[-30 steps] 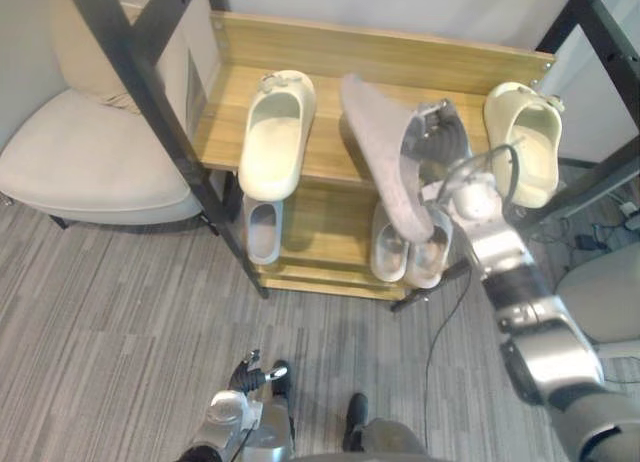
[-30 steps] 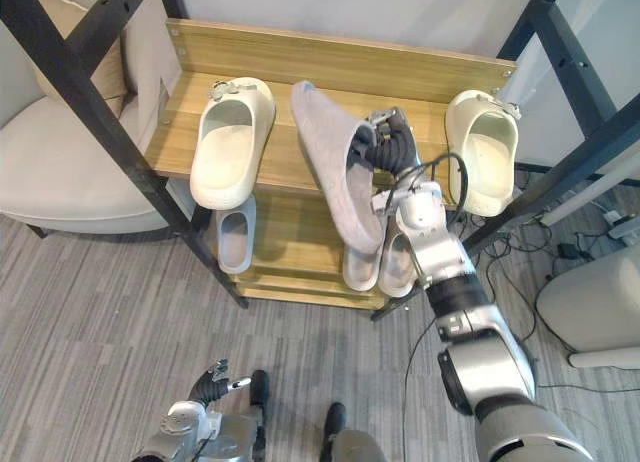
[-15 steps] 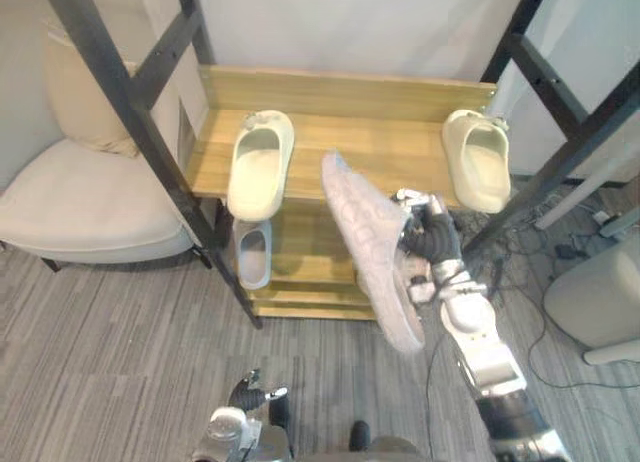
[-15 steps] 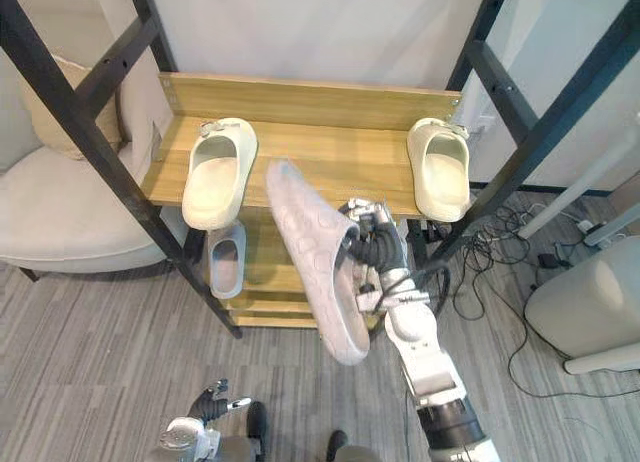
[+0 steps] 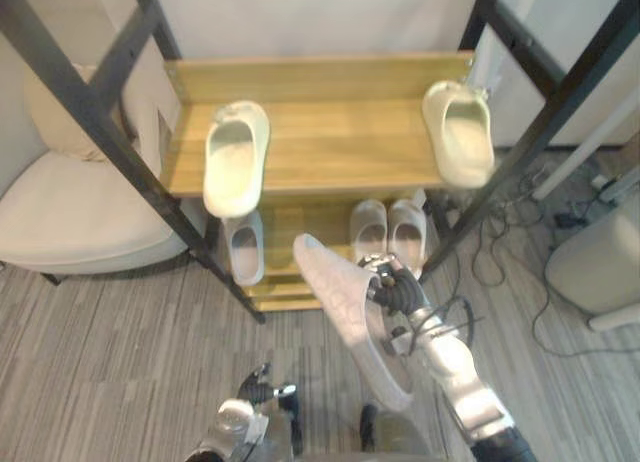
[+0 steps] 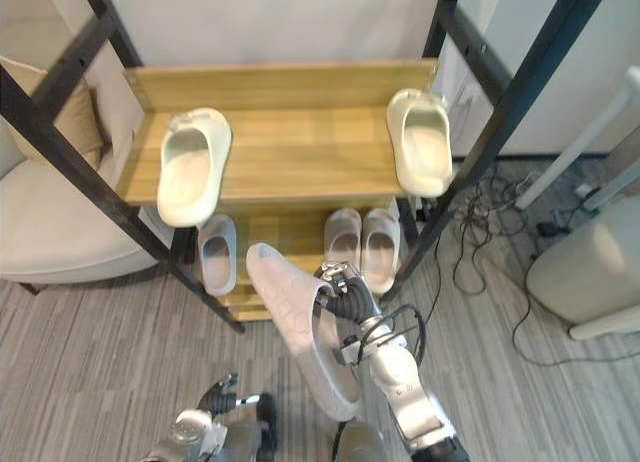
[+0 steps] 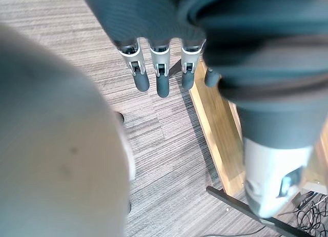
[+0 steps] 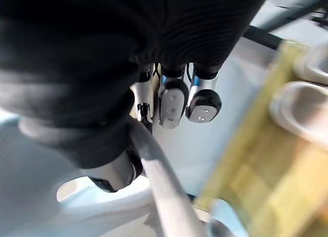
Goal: Organize the slippers on the shoe rack
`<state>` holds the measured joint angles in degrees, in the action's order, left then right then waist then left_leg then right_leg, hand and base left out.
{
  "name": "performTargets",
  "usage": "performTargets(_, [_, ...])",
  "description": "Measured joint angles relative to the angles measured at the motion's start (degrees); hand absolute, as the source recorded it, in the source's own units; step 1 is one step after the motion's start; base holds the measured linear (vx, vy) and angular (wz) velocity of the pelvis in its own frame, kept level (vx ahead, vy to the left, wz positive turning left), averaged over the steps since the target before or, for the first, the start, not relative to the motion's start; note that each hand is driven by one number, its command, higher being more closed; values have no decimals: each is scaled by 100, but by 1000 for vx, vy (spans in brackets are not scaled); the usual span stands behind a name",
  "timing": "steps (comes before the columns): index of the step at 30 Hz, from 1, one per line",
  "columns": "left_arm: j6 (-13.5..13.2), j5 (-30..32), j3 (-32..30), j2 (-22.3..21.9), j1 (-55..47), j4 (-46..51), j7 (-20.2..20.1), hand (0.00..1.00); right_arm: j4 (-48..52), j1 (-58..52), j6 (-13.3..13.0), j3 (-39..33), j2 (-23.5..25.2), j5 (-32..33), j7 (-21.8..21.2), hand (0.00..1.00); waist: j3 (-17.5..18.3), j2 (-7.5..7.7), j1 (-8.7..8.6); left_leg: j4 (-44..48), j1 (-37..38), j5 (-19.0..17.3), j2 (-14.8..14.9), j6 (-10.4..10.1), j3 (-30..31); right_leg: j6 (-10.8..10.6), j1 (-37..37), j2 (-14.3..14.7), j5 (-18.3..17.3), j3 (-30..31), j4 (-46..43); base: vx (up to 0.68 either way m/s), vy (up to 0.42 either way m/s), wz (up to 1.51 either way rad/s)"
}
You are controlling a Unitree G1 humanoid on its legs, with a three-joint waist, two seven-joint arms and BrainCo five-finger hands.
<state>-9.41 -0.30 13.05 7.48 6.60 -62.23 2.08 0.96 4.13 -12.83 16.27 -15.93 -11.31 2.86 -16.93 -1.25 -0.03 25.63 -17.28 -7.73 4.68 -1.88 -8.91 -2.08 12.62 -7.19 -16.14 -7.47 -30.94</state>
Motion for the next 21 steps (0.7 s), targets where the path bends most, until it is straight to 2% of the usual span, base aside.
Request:
performTargets(2, [-35, -96, -2, 42, 193, 107, 4, 0, -96, 421, 3, -10, -80, 0, 104, 100, -201, -12, -4, 787, -643, -316, 101, -14, 53, 45, 615, -40, -387, 0, -791, -233, 0, 12])
performTargets(6, [-207, -157, -97, 104, 332, 366, 82, 0, -217, 982, 21, -37, -240, -5, 286, 100, -454, -44, 4, 1584, -1333, -550, 206, -9, 74, 74, 1257, -124, -670, -43, -1585, -132, 12, 9])
performTargets(9, [-433, -200, -326, 280, 425, 633, 240, 0, -218, 1517, 52, -52, -349, -9, 477, 100, -598, -80, 3, 2584, -2087, -905, 322, 57, 169, 82, 1886, -221, -975, -98, -2445, -67, 54, 7])
performTargets(12, [-458, -219, -647, 298, 731, 744, 281, 0, -319, 2098, 51, -125, -530, -9, 603, 100, -725, -86, 6, 3450, -2855, -1175, 373, 149, 323, 55, 2510, -293, -1237, -130, -3214, -32, 70, 10])
performTargets(14, [-489, -218, -738, 299, 925, 821, 280, 0, -607, 2508, 62, -281, -570, -9, 691, 100, -784, -59, 9, 3827, -3294, -1263, 365, 234, 342, 43, 2912, -385, -1366, -132, -3609, -43, 84, 14])
performTargets(16, [-552, -227, -834, 302, 1103, 1060, 330, 0, -921, 3080, 142, -308, -815, -9, 799, 100, -943, -75, 45, 4304, -3790, -1385, 346, 297, 369, 30, 3370, -478, -1513, -89, -4120, -74, 102, 13])
performTargets(21, [-530, -452, -1373, 295, 1204, 1376, 302, 0, -948, 3619, 211, -332, -931, -9, 960, 100, -978, -76, 102, 4767, -4503, -1483, 273, 361, 388, 30, 4078, -627, -1678, -10, -4715, -66, 50, 11])
